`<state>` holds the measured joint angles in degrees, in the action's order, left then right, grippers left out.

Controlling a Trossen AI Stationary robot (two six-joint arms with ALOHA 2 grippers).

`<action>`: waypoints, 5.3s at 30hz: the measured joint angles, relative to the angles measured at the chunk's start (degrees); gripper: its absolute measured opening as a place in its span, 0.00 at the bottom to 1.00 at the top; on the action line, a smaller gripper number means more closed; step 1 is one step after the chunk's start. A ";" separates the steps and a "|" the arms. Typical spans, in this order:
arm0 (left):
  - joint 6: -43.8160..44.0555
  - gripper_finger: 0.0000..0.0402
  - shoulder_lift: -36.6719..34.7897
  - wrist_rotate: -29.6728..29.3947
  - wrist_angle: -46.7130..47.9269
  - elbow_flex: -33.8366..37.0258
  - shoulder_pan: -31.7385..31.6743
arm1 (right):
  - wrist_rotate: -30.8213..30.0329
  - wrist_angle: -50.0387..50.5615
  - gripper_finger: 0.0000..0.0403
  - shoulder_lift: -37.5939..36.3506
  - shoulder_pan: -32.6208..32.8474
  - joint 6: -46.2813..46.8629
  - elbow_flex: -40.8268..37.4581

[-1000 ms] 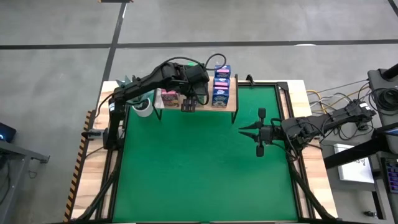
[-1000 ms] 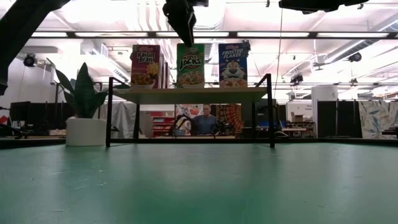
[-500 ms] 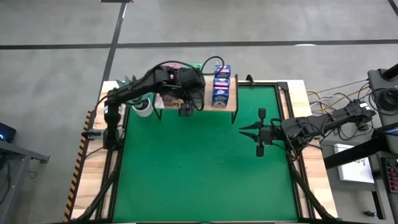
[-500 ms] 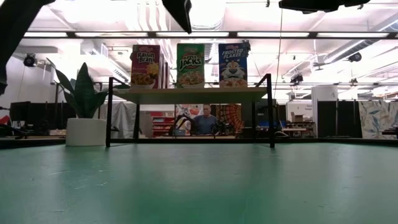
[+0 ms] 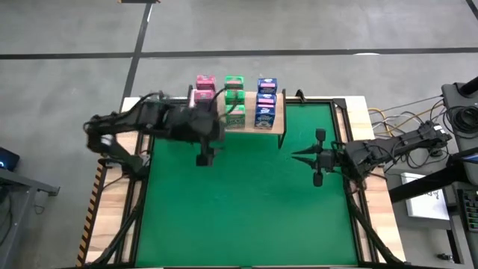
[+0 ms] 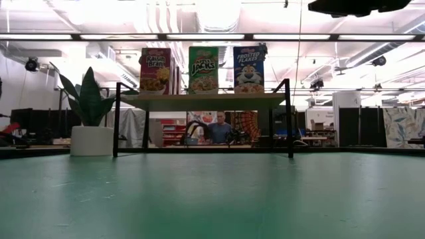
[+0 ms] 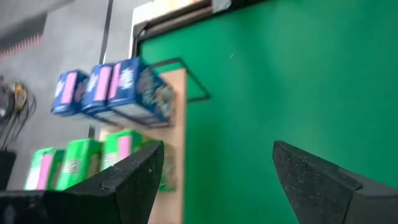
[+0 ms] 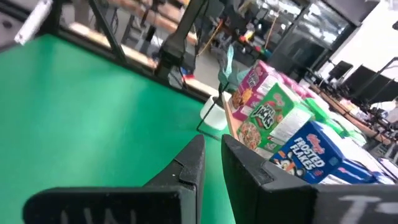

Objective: Stack cereal on shelf
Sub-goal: Return to Home Position

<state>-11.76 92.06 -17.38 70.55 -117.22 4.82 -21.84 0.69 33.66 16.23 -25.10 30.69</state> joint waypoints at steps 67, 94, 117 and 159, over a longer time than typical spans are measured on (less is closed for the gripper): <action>12.34 0.43 -79.76 -12.05 -94.54 116.11 8.27 | 0.39 -14.20 0.11 -32.75 -0.26 1.53 -30.02; 12.09 0.43 -77.29 -12.05 -94.04 116.05 8.27 | -0.70 -28.05 0.11 -33.06 -0.28 89.98 -21.19; 12.12 0.43 -76.61 -12.05 -93.55 116.07 8.25 | -28.28 -13.05 0.11 -33.65 -1.11 47.60 -30.00; 12.12 0.43 -76.37 -12.03 -93.62 116.07 8.27 | -25.78 -4.01 0.11 -32.42 -5.03 18.01 -30.02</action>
<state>0.36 15.68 -29.41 -23.07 -1.15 13.08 -47.62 -3.31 1.23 11.20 -7.09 0.67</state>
